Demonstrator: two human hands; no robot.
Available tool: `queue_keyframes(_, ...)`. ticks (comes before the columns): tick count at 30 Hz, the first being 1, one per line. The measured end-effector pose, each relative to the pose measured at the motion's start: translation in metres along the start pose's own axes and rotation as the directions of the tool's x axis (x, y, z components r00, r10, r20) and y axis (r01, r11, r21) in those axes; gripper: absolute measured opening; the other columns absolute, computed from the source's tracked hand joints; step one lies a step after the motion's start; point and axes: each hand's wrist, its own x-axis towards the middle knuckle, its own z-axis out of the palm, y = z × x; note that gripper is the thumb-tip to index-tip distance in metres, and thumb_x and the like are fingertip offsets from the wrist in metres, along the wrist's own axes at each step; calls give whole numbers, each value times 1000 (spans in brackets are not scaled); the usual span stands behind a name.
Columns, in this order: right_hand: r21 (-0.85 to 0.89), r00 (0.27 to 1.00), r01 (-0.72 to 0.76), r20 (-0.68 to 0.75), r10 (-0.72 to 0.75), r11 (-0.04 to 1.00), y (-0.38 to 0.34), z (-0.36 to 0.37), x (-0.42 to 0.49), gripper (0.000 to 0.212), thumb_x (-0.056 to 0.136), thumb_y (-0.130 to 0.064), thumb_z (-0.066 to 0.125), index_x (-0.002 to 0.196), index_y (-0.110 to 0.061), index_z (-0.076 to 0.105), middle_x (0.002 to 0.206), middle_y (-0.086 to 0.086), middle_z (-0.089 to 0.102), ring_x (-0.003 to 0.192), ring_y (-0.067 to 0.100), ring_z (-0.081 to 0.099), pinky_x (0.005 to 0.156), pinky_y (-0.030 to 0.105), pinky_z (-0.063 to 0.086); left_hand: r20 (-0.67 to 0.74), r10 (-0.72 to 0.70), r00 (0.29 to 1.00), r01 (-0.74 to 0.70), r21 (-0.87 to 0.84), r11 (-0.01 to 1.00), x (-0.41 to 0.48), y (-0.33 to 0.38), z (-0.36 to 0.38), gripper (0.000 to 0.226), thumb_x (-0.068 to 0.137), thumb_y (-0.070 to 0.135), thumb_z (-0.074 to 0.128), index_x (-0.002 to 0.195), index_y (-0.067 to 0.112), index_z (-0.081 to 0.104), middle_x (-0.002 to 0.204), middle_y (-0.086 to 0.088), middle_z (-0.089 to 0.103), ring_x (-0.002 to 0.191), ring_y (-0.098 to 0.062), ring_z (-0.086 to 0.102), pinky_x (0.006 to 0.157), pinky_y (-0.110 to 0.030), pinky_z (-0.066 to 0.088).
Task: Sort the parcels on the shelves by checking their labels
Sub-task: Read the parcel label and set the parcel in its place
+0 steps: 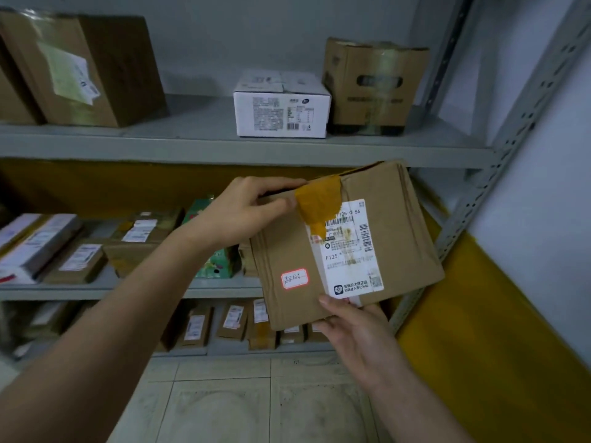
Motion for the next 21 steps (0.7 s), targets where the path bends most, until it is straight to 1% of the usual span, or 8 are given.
queue_keyframes(3,11,1000,4,-25,-3,1000,-1,-4,4,64,72,6,70,131,-16,60,119,13,73,111,31,69,69,33,63,-1,13,1000,-13,-17,1000,5,-2,3,44,101,41,53,144,32,56,140,15,59,127,-4,54,97,-21,47)
queue_keyframes(5,9,999,8,-38,-8,1000,-3,-7,7,64,70,5,70,130,-17,61,120,12,73,114,32,68,76,38,62,3,18,1000,-18,-17,1000,8,-1,5,43,101,41,53,144,32,55,139,17,59,127,-1,54,97,-19,46)
queue_keyframes(8,-12,998,35,-42,-36,999,-9,-14,9,60,76,9,67,129,-17,61,120,11,73,116,32,67,94,49,55,7,12,1000,-12,-41,999,14,1,11,52,95,50,54,145,35,53,141,17,59,127,0,55,101,-28,51)
queue_keyframes(10,-52,994,90,-58,-93,995,-17,-20,10,53,83,9,65,130,-16,61,120,7,74,116,29,68,102,51,51,-3,-3,1000,2,-114,994,17,4,17,53,95,52,61,146,38,51,140,18,59,125,1,57,100,-33,55)
queue_keyframes(13,-201,951,258,-118,-285,945,-38,-35,8,46,87,-5,68,128,-27,63,121,-6,74,117,18,67,103,45,50,-75,-19,997,0,-248,969,16,12,38,60,93,45,63,149,42,44,145,20,54,127,2,56,100,-30,55)
queue_keyframes(17,-376,826,467,-138,-547,800,-76,-69,4,56,83,-21,68,135,-35,56,124,-16,70,113,4,67,84,26,57,-191,-111,975,8,-473,881,10,32,106,63,94,36,61,153,40,38,139,29,57,126,9,55,96,-13,50)
queue_keyframes(19,-435,771,500,-170,-614,749,-89,-90,1,61,82,-25,68,140,-37,52,124,-20,69,112,0,66,77,16,57,-211,-149,966,12,-540,841,16,41,145,58,95,36,59,151,36,44,136,25,62,126,4,58,100,-19,52)
queue_keyframes(21,-468,740,511,-188,-646,721,-97,-110,-3,62,84,-26,65,143,-38,49,125,-20,69,112,-1,65,78,12,55,-192,-155,969,16,-580,814,29,48,174,49,98,34,55,147,32,50,130,22,67,121,2,61,99,-23,53)
